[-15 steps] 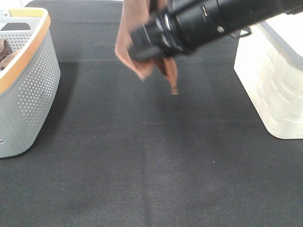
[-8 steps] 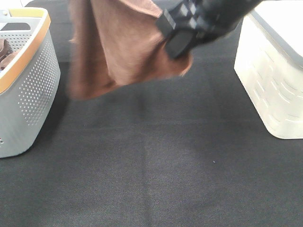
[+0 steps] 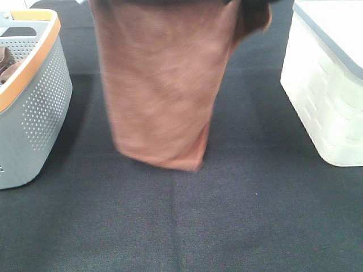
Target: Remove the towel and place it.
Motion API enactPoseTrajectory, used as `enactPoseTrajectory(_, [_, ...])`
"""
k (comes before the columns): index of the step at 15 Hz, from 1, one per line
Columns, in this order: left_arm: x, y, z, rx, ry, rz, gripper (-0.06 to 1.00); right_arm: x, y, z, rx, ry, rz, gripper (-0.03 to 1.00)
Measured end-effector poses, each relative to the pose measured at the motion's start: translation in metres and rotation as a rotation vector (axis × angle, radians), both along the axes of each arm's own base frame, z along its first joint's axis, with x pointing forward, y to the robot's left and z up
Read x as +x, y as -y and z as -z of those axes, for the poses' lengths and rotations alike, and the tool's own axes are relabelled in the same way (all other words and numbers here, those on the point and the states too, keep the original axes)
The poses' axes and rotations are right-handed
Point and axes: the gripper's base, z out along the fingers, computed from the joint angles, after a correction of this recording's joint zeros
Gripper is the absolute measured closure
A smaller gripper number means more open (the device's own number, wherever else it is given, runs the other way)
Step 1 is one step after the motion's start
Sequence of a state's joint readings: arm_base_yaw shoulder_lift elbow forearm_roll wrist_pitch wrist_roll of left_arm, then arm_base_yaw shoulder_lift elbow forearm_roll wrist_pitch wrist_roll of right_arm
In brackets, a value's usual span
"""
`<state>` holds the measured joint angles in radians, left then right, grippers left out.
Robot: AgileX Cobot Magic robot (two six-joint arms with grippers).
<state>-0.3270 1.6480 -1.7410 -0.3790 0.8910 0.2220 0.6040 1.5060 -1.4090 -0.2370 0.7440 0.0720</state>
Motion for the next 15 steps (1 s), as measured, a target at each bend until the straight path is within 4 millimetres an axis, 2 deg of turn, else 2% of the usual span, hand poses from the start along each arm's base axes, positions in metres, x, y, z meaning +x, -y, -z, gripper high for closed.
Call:
enactPoseTrajectory(1, [0.009,0.002,0.007,0.004,0.007,-0.013,0.94,0.006,0.000,0.000,-0.026,0.056,0.006,0.97])
enactPoseTrajectory(2, [0.009,0.002,0.007,0.004,0.007,-0.013,0.94,0.006,0.000,0.000,-0.026,0.056,0.006,0.97])
enactPoseTrajectory(5, [0.035,0.005,0.020,-0.012,0.098,-0.072,0.94,0.024,0.000,0.002,-0.104,0.193,0.022,0.97])
enactPoseTrajectory(9, [0.073,0.008,0.032,-0.075,0.317,-0.185,0.94,0.064,-0.007,0.022,-0.259,0.374,0.033,0.97])
enactPoseTrajectory(12, [0.100,0.012,0.059,-0.095,0.394,-0.244,0.94,0.102,0.004,0.031,-0.195,0.442,0.108,0.97])
enactPoseTrajectory(15, [0.127,0.015,0.093,-0.112,0.477,-0.308,0.94,0.138,0.015,0.045,-0.115,0.482,0.088,0.97])
